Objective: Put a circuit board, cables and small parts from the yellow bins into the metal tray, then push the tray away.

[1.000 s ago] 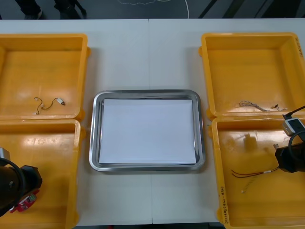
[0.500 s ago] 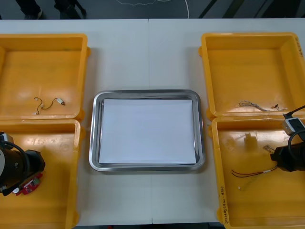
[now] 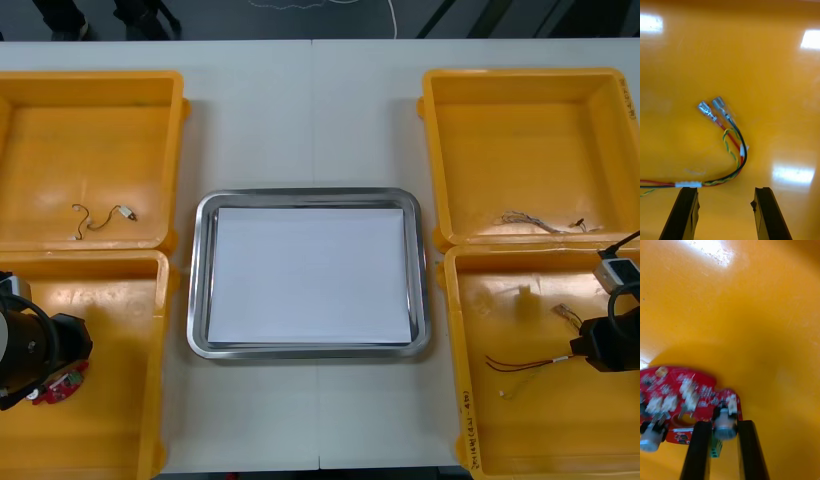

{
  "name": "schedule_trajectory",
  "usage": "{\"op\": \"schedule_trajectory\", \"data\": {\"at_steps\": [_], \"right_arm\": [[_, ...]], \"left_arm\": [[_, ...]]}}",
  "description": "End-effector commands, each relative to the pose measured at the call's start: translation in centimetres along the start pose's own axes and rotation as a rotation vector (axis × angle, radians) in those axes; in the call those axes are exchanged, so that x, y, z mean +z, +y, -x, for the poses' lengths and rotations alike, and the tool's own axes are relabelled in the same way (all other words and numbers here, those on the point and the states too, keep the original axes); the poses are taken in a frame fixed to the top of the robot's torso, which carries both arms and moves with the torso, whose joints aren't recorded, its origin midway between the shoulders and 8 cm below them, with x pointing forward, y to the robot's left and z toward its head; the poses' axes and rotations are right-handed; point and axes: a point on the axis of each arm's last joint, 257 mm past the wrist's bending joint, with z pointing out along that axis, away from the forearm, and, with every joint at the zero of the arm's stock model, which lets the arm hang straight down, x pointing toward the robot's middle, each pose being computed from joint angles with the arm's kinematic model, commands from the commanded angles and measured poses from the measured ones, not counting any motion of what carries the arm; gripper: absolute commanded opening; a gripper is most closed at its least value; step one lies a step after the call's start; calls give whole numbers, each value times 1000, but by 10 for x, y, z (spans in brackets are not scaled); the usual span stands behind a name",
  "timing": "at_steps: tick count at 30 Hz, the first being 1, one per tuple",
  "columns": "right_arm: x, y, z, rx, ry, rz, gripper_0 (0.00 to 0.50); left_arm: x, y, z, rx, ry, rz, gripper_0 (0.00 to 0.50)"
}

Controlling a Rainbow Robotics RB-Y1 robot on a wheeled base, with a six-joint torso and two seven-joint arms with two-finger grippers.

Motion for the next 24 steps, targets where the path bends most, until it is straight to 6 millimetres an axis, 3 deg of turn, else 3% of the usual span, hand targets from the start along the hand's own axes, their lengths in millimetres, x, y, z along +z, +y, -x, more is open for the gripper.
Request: {"op": "schedule_trajectory", "data": {"at_steps": [1,2,7,15,24], "right_arm": [[-30,14,22,131,-55,7,429],[-33,17,22,165,-56,9,430],[-36,23,25,339,-66,27,430],[-27,30,16,678,-32,57,430],[-12,34,2,956,10,81,428]], "left_arm": [[-6,-4,12,43,-33,-19,425],[-7,-4,13,43,-37,-19,456],[-12,2,18,36,-48,-14,500],[-19,6,18,33,-52,-12,500],[-24,4,-5,44,-39,-19,500]]}}
